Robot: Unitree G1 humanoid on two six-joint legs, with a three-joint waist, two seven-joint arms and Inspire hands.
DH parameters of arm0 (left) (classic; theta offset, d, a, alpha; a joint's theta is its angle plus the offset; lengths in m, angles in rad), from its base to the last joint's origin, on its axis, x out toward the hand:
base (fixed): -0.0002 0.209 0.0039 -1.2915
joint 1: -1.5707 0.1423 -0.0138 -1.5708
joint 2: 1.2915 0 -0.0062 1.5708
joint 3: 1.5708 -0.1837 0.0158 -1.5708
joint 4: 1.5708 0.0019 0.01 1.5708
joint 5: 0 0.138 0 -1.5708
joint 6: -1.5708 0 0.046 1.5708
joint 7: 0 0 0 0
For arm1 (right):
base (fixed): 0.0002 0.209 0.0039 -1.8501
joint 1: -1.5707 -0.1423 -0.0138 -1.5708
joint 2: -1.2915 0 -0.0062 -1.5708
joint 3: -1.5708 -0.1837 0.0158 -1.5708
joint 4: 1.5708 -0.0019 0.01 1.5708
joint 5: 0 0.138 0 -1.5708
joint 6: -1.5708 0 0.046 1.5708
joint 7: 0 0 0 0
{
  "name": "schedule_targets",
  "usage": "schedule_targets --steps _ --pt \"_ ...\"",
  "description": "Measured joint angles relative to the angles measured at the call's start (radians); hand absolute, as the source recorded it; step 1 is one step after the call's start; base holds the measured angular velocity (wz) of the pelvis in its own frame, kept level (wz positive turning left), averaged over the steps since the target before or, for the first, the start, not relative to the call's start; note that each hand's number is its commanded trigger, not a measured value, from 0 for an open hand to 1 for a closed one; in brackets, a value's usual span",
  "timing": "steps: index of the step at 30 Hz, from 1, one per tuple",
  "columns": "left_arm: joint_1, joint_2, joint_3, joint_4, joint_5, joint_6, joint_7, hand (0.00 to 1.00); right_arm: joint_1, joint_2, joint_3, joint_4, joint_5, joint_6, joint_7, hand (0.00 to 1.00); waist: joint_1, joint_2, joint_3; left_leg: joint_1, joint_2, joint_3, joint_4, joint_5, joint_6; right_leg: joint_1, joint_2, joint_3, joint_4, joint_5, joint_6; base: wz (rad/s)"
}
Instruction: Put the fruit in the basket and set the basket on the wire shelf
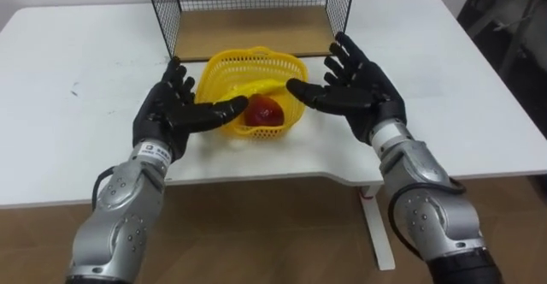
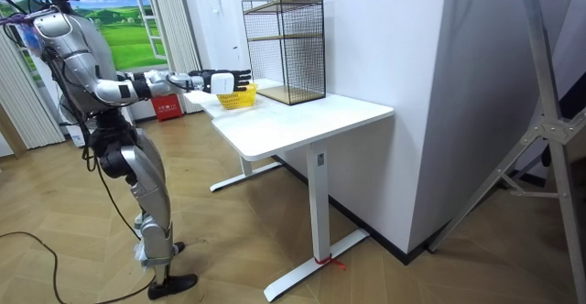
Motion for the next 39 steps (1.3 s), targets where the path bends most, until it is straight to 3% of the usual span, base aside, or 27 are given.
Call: schedule_targets --steps 6,21,39 --pt "-0.005 0.0 0.001 0.0 0.0 0.0 0.0 0.0 -0.039 0.002 0.001 0.0 0.007 0.0 0.0 0.0 0.001 -0.007 0.0007 -0.005 0.0 -0.002 0.001 0.0 0.0 -0.003 0.0 -0.002 -0.002 0.0 0.0 0.0" --pt "-0.023 0.0 0.001 0.033 0.0 0.021 -0.002 0.0 -0.038 0.007 0.013 0.051 0.006 0.005 -0.001 0.0 0.0 -0.013 0.0006 -0.018 0.0 -0.003 0.003 0.0 0.0 -0.01 0.0 -0.006 -0.004 0.001 0.0 0.01" --pt "-0.023 0.0 0.002 0.034 0.002 0.029 0.001 0.0 -0.037 0.018 0.019 0.082 0.007 0.009 -0.026 0.0 -0.001 0.008 -0.0005 -0.013 0.001 -0.007 0.001 0.0 0.0 -0.001 0.002 -0.007 -0.019 0.005 0.001 0.0"
